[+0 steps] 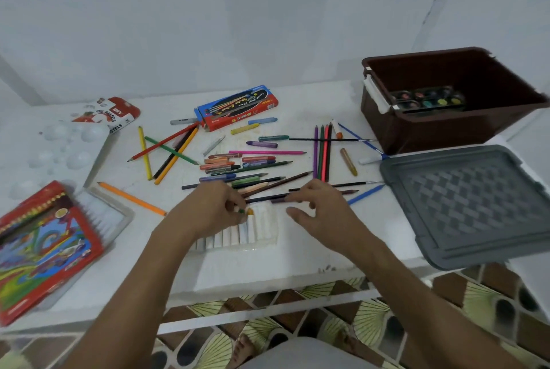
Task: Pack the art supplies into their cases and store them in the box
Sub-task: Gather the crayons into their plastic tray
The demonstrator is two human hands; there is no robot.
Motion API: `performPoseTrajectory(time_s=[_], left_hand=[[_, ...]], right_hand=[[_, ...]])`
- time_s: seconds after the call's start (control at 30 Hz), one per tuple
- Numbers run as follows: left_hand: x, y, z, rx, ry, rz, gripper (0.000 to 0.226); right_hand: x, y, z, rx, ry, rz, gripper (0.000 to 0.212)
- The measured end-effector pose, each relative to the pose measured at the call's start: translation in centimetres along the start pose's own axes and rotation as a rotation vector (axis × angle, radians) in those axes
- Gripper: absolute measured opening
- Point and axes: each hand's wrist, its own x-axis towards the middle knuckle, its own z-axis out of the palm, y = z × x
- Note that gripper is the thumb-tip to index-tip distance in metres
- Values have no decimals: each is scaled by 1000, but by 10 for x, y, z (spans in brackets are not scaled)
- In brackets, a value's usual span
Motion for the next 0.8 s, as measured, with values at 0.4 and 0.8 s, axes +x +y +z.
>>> performPoseTrajectory(time_s=[0.4,0.8], left_hand=[[-12,-13,25,-21,137,48,26],[-12,-6,34,101,189,-1,26]], right_hand=[[16,-20,52,-132,-168,3,42],[11,-18,53,-23,-169,17,40]])
